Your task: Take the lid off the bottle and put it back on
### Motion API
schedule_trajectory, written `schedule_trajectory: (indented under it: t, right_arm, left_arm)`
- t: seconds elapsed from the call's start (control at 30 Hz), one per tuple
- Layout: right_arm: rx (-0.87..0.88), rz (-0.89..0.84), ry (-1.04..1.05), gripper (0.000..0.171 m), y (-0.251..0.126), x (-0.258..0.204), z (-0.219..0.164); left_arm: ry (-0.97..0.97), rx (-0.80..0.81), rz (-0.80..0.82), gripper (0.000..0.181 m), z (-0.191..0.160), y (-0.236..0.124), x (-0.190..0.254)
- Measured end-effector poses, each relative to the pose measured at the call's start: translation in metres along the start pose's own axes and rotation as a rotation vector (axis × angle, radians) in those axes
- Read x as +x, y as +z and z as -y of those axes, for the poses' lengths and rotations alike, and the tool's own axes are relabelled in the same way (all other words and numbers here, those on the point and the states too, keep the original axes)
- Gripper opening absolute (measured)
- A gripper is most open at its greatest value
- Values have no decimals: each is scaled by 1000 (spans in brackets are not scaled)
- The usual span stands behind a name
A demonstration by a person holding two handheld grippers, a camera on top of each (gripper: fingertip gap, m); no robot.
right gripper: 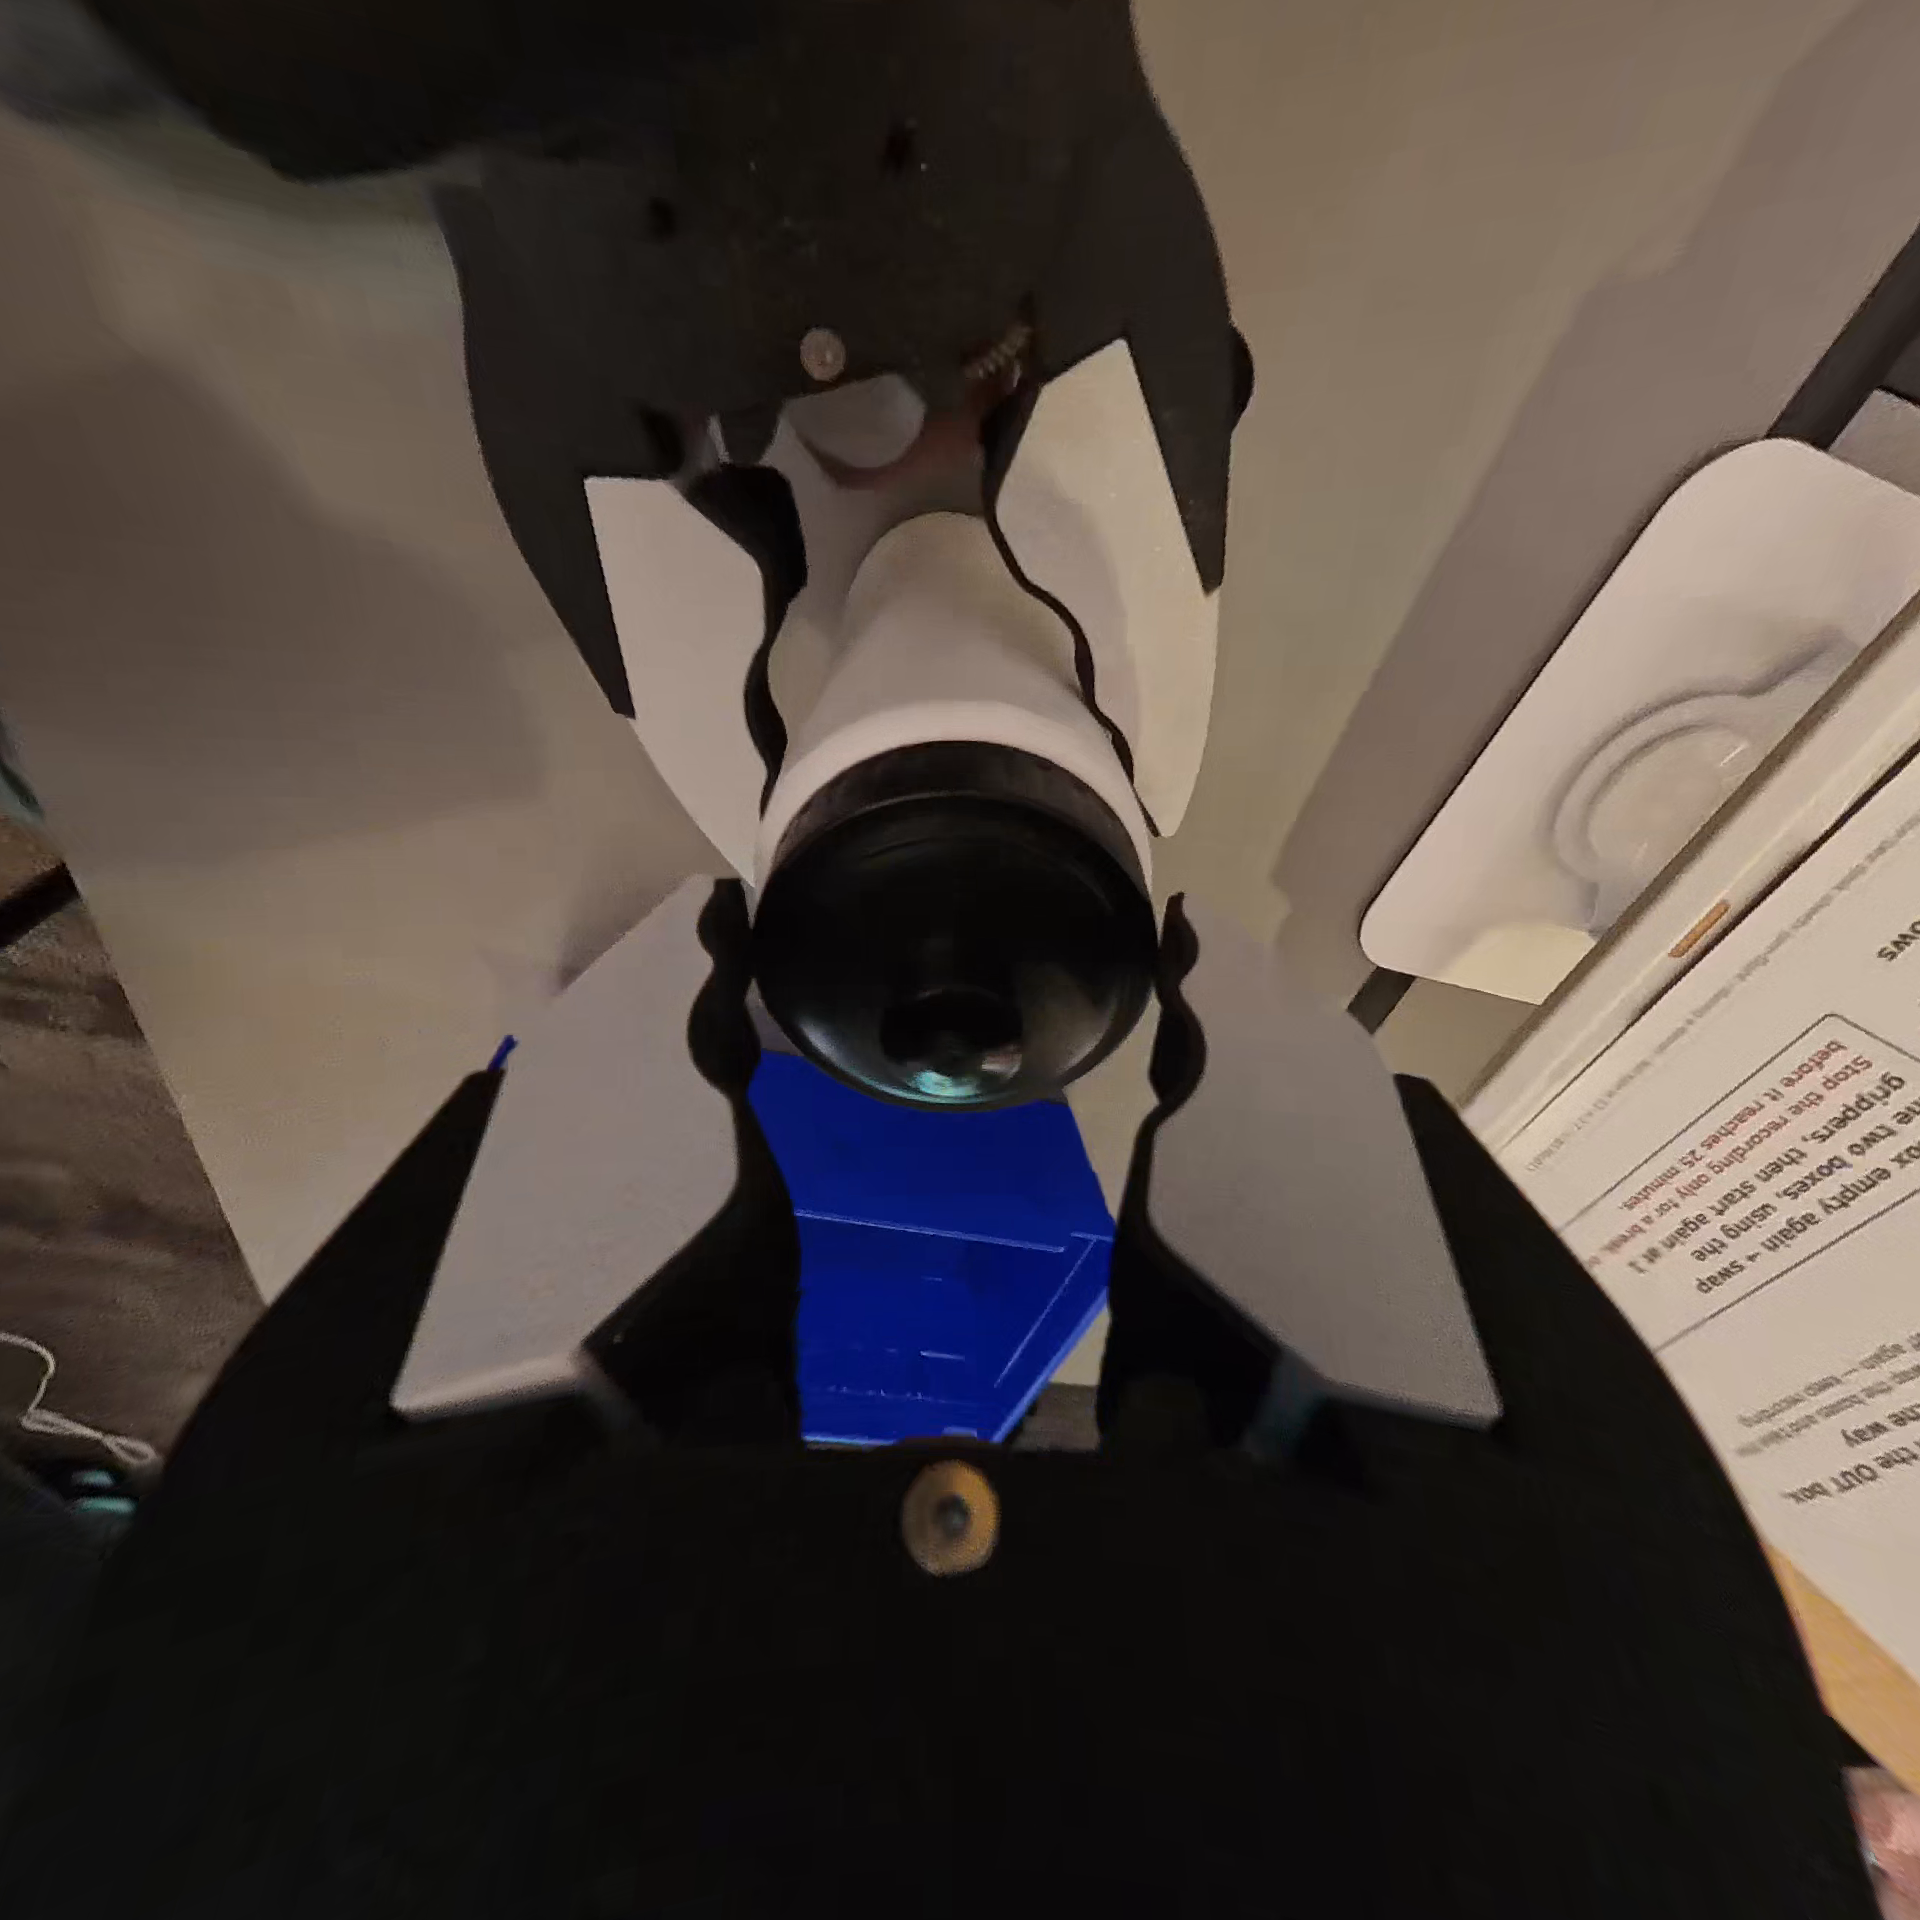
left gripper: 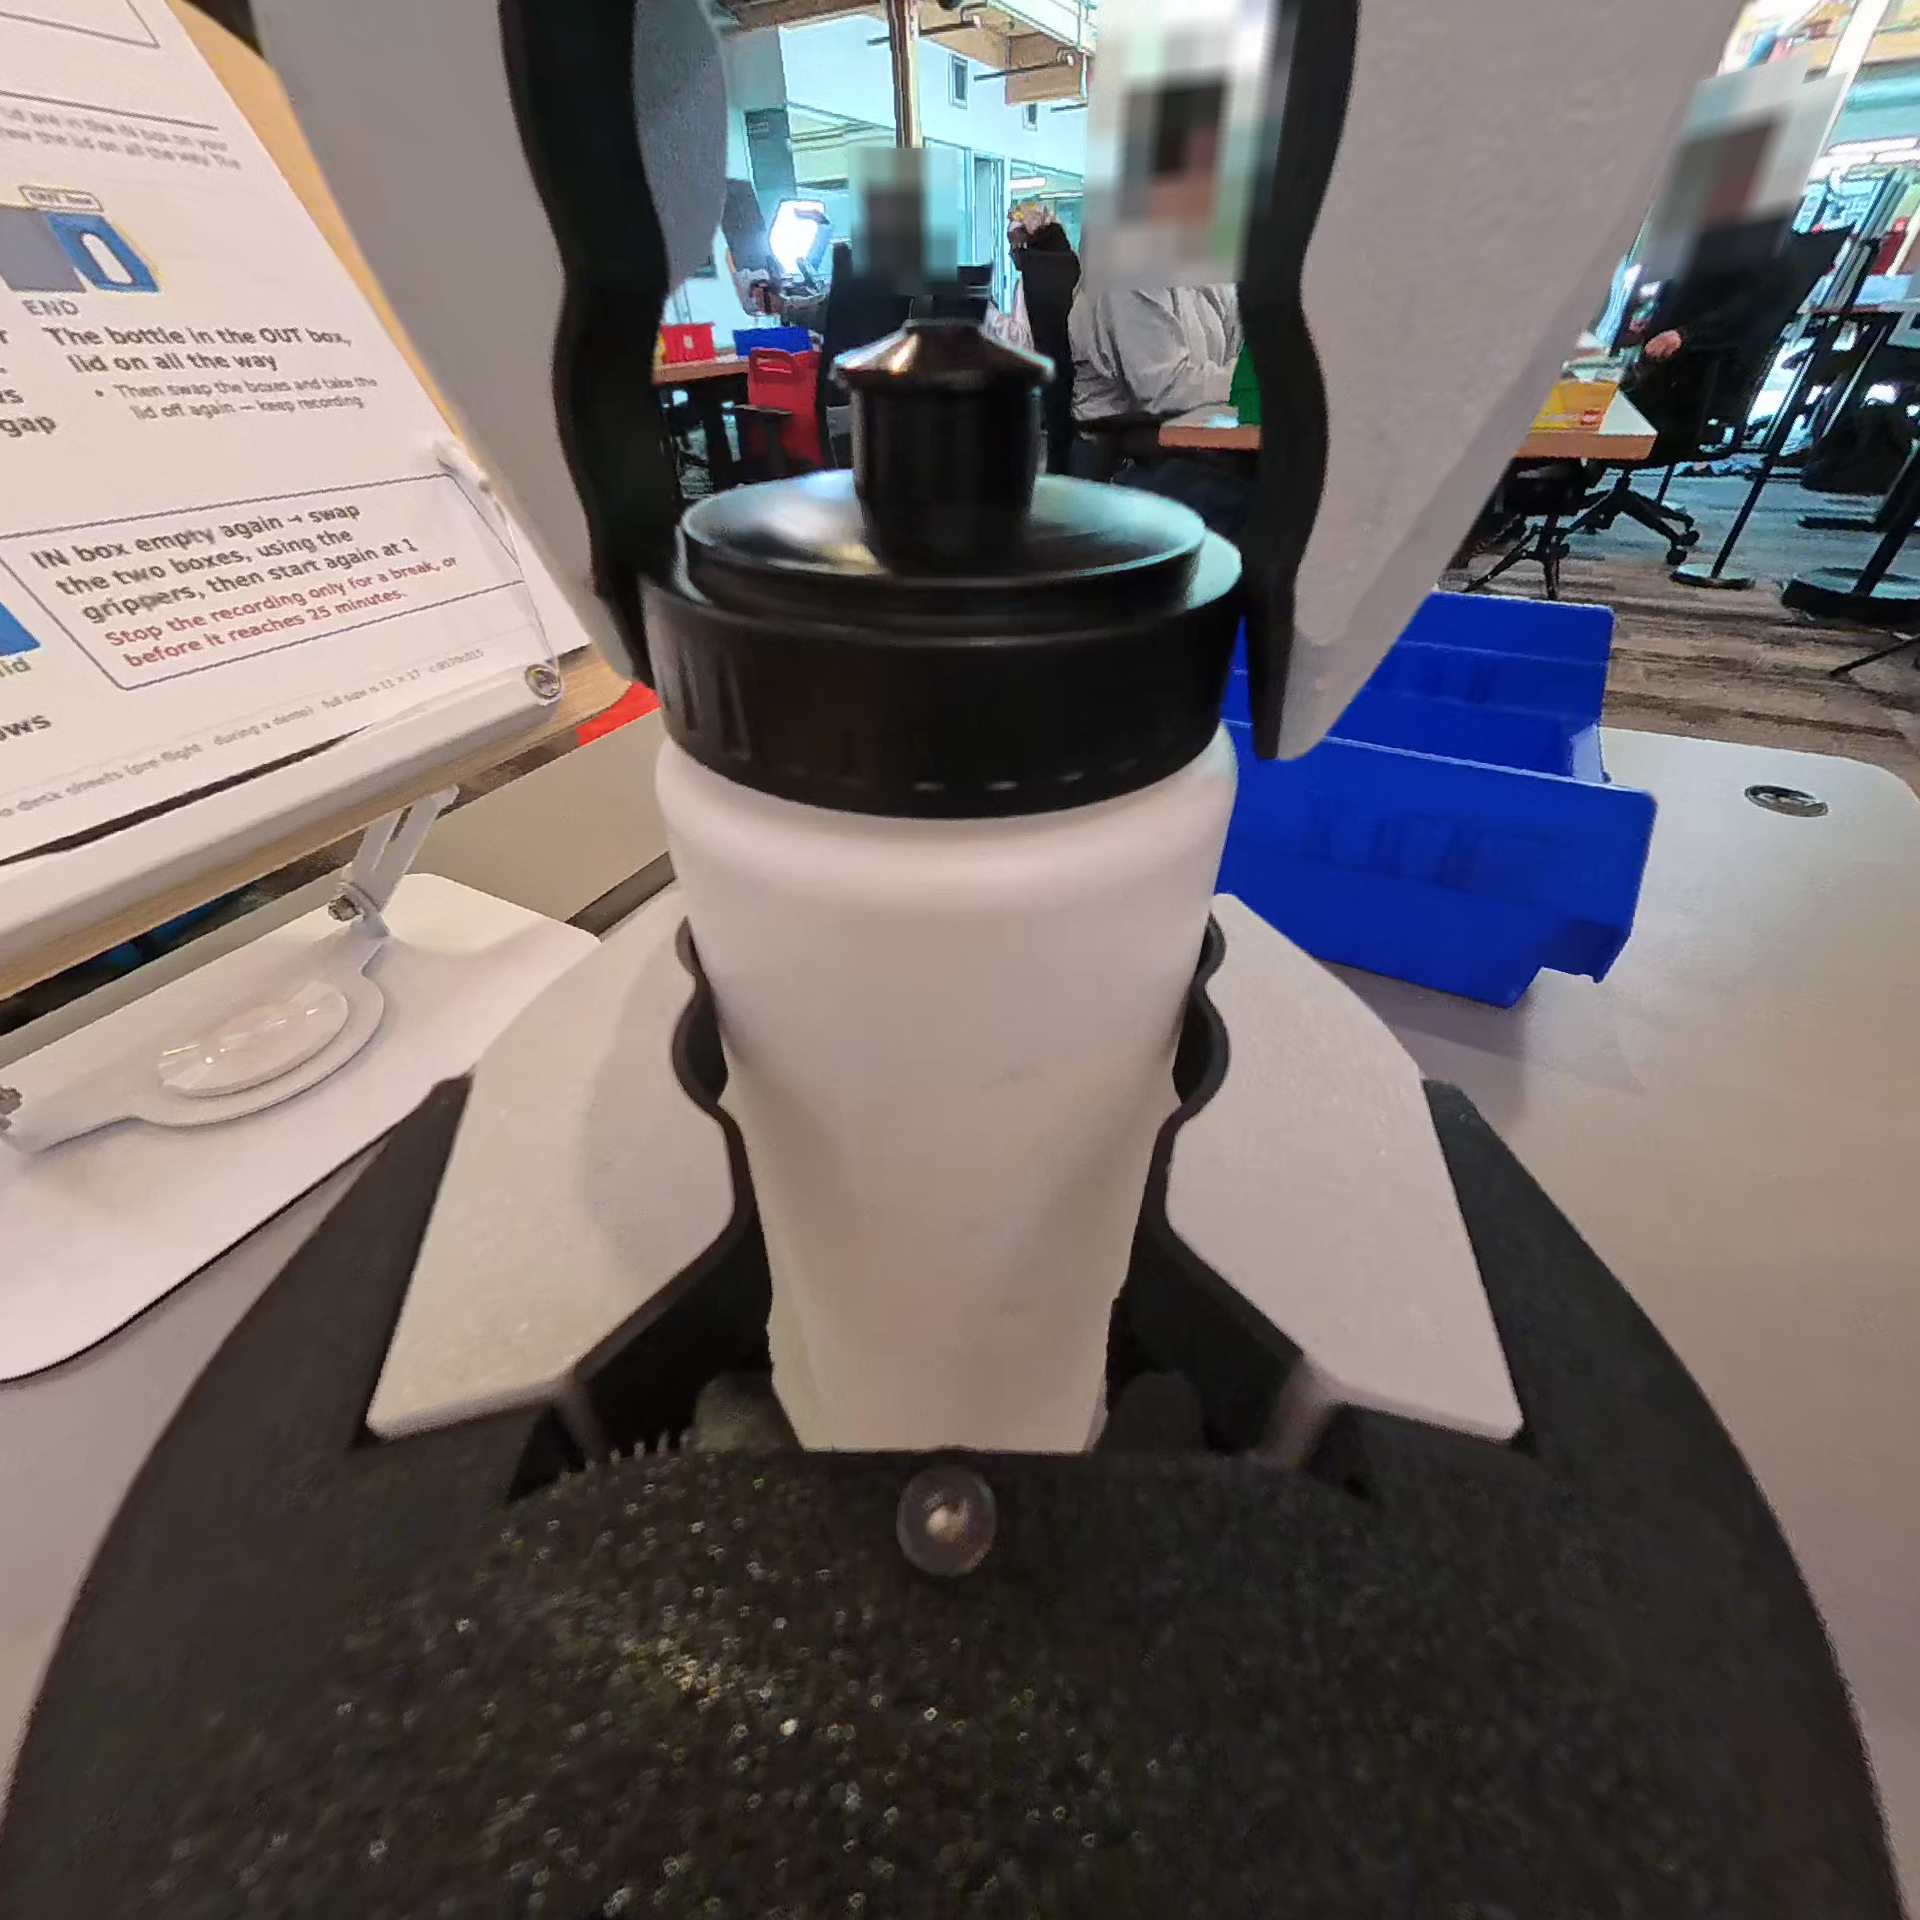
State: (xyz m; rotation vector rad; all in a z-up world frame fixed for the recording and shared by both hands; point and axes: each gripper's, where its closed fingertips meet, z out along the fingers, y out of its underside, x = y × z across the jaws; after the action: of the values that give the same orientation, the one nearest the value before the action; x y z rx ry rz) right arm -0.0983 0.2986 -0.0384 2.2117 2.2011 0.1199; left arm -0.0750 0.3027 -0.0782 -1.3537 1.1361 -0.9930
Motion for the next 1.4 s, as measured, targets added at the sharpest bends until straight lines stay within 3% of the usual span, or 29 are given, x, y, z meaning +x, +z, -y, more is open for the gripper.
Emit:
schedule_trajectory:
  t: [0.13, 0.2, 0.27, 0.4, 0.43, 0.53, 0.63, 0.67, 0.87, 0.97, 1.07, 1.13, 1.3, 1.4]
  right_arm:
    - [0, -71, -29, 72, -4, 7, 8]
    - [85, -122, 40, 75, -10, 8, 20]
    - [180, -150, 163, 89, -20, 10, 29]
    - [320, -224, 566, 100, -30, 22, 27]
    - [318, -235, 677, 92, -29, 24, 20]
    - [333, -198, 910, 90, -18, 20, 10]
    - [357, -145, 993, 76, -7, 15, 14]
    - [331, -146, 1003, 80, -3, 14, 13]
    - [197, -135, 879, 76, 2, 12, 8]
    - [122, -91, 615, 76, 3, 8, 7]
    - [67, -92, 212, 76, 3, 4, 6]
    - [27, -77, 74, 76, 4, 6, 5]
    - [40, -89, 46, 76, 3, 9, 12]
    - [195, -125, 152, 93, -11, 3, 26]
  left_arm:
    - [-26, 9, -2, 86, 0, -2, -4]
    - [-21, 6, -1, 86, 0, -2, -4]
    - [-23, 6, 2, 86, 0, -2, -4]
    - [-25, 9, 7, 86, 0, -2, -4]
    - [-25, 10, 8, 86, 0, -2, -4]
    - [-26, 11, 11, 86, 0, -2, -4]
    - [-23, 9, 13, 86, 0, -2, -4]
    - [-22, 9, 13, 86, 0, -2, -4]
    - [-22, 11, 10, 86, 0, -2, -4]
    - [-17, 13, 4, 86, 0, -2, -3]
    - [-12, 10, -1, 86, 0, -2, -2]
    - [-21, 11, 3, 86, 0, -2, -3]
    - [-34, 20, -5, 86, 0, -4, -5]
    - [-29, 14, -2, 86, 0, -4, -5]
